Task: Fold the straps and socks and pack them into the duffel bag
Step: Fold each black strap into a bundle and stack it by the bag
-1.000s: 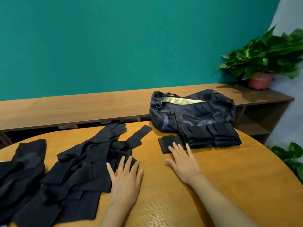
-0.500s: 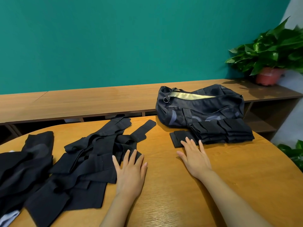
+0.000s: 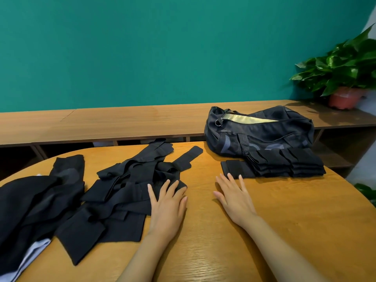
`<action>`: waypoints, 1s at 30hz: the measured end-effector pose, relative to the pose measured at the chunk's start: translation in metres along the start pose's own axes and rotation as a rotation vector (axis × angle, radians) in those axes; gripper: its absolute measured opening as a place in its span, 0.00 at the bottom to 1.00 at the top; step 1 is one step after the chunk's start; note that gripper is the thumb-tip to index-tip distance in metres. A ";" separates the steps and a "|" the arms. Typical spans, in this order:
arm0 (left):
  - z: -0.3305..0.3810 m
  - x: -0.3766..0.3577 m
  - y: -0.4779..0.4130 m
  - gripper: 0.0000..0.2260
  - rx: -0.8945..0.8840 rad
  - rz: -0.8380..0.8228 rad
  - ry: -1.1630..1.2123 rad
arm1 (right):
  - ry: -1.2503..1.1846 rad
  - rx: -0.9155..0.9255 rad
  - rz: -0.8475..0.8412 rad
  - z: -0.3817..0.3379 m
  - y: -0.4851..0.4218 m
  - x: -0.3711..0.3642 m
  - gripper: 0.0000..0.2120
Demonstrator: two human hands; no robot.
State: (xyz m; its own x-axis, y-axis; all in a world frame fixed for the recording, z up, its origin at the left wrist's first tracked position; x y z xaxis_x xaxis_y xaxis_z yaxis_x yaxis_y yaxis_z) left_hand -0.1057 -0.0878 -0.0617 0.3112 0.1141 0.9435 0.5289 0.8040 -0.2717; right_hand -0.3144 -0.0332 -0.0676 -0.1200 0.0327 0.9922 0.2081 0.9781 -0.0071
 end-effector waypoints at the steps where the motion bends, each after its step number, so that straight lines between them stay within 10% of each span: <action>1: -0.006 0.004 0.004 0.19 0.005 0.027 -0.003 | -0.030 0.030 -0.004 -0.011 0.002 -0.002 0.56; 14: -0.064 0.009 0.050 0.20 0.135 0.043 -0.172 | -0.138 0.189 -0.188 -0.112 -0.001 -0.016 0.29; 23: -0.086 0.031 0.040 0.25 0.300 0.012 -0.087 | -0.053 0.063 -0.149 -0.071 0.003 -0.017 0.35; 30: -0.079 0.063 0.029 0.08 0.170 0.266 0.022 | -0.158 0.065 -0.112 -0.071 0.009 -0.018 0.40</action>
State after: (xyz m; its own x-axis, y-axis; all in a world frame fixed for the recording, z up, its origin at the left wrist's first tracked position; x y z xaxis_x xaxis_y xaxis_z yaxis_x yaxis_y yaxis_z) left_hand -0.0080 -0.1034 -0.0254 0.4388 0.3225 0.8387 0.2874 0.8340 -0.4710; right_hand -0.2417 -0.0391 -0.0770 -0.2906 -0.0498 0.9556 0.1223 0.9885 0.0887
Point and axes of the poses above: each hand's wrist, its own y-axis away from the middle knuckle, its own x-axis out of the back of the hand, z = x × y, the point moved 3 cm from there along -y, towards the middle knuckle, and after that the axes turned 5 degrees about -z, right-handed, at the moved point
